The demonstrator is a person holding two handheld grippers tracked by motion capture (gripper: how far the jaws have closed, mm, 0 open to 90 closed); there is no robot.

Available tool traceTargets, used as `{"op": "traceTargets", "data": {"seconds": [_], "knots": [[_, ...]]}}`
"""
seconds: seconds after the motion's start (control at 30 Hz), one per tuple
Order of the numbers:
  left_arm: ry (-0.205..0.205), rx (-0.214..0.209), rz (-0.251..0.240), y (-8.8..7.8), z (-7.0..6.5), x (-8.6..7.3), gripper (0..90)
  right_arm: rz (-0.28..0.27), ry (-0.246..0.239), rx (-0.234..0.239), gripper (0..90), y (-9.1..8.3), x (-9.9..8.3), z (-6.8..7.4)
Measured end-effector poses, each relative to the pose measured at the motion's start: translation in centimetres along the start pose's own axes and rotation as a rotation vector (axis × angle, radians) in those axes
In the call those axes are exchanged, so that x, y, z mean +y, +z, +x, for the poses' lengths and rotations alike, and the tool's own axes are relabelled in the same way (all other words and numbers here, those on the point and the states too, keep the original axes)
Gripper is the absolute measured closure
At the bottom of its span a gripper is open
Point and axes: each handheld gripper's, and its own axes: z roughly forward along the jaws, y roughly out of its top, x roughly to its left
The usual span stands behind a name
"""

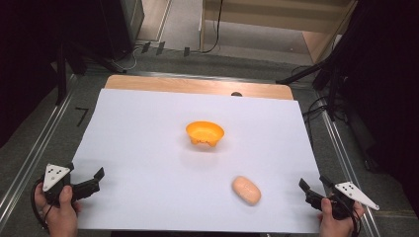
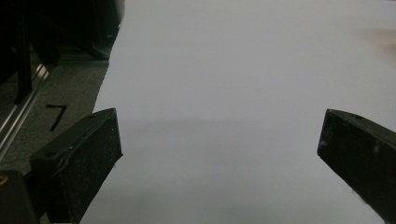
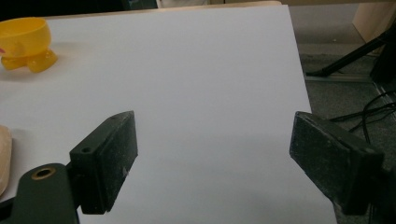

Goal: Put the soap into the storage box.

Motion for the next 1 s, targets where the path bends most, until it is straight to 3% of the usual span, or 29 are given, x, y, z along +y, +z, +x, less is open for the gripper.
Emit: {"op": "traceTargets", "data": {"seconds": [0.2,0.27,0.33,0.37,0.4,0.5,0.6,0.8,0.83,0.87,0.93,1.0], "knots": [[0.005,0.002,0.006,0.0,-0.1,0.0,0.1,0.027,-0.023,0.005,26.6,0.2,0.3,0.4],[0.004,0.001,0.006,0.0,0.0,0.0,0.0,0.034,-0.058,0.018,28.1,0.4,0.6,0.8],[0.003,0.001,0.006,0.1,0.0,0.0,0.1,0.046,-0.109,-0.01,33.8,0.5,1.2,1.3],[0.004,0.003,0.007,0.0,-0.1,0.0,0.1,0.053,-0.114,0.013,36.3,0.6,1.5,1.4],[0.007,0.002,0.008,0.0,-0.1,0.0,0.1,0.066,-0.119,0.071,37.0,0.9,1.9,1.6],[0.007,0.001,0.008,0.0,-0.1,0.0,0.0,0.077,-0.132,0.099,36.5,1.0,2.1,2.1],[0.005,0.001,0.008,0.1,-0.1,0.0,0.0,0.106,-0.172,0.079,28.7,1.4,2.4,3.1],[0.009,0.001,0.011,0.0,-0.1,0.0,0.1,0.18,-0.133,0.172,22.5,2.0,2.5,4.6],[0.009,0.002,0.01,0.1,-0.1,0.0,0.1,0.218,-0.146,0.205,22.9,2.2,2.7,5.2],[0.009,0.002,0.01,0.1,-0.1,0.0,0.1,0.218,-0.146,0.205,22.9,2.2,2.7,5.2],[0.01,0.004,0.01,0.1,-0.1,0.0,0.1,0.249,-0.168,0.251,22.6,2.2,2.8,5.9],[0.012,0.006,0.01,0.1,-0.2,0.0,0.1,0.293,-0.223,0.299,22.4,2.4,2.8,6.9]]}}
